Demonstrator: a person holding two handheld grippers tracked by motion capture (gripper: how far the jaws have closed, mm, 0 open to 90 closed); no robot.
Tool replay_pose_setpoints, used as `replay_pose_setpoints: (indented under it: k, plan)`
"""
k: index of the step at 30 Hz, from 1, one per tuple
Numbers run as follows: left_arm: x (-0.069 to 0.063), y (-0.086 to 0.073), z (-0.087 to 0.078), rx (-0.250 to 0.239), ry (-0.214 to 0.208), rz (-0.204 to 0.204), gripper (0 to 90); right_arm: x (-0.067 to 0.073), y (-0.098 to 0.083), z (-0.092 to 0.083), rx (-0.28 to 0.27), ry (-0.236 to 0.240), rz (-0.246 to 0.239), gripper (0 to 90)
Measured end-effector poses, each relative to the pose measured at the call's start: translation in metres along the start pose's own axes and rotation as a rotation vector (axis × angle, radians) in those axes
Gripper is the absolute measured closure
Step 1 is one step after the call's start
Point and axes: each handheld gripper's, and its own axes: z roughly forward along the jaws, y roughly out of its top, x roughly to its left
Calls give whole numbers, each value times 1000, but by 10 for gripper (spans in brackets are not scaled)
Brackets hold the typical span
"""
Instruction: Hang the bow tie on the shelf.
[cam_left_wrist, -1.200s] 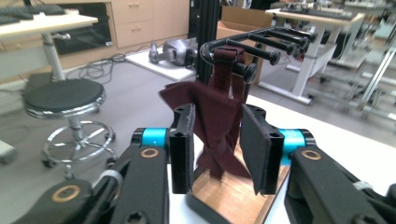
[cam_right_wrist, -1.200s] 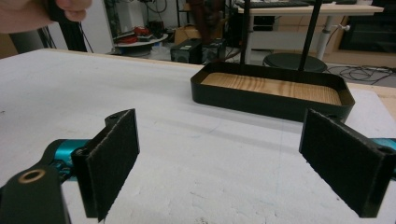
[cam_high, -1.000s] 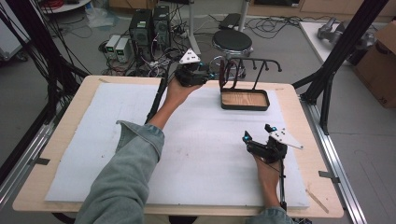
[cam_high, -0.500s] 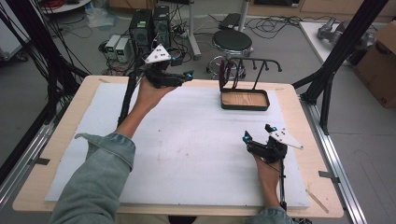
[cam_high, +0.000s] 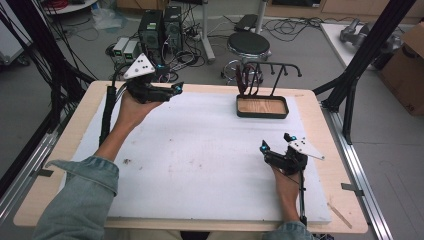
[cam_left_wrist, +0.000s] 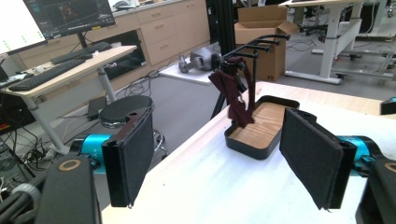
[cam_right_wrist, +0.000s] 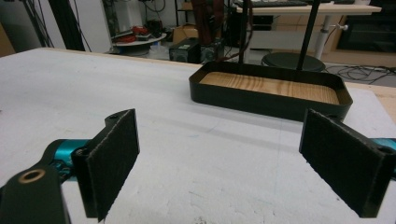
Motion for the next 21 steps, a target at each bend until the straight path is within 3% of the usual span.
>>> replay_pose_setpoints:
  k: [14,21]
  plan:
    - [-14,-15,-47,-20,19,2,247,0,0,0,1,-4,-3,113]
    - [-18,-41,-77,5,55,-21,242,1,0,0,4,-6,-7,113]
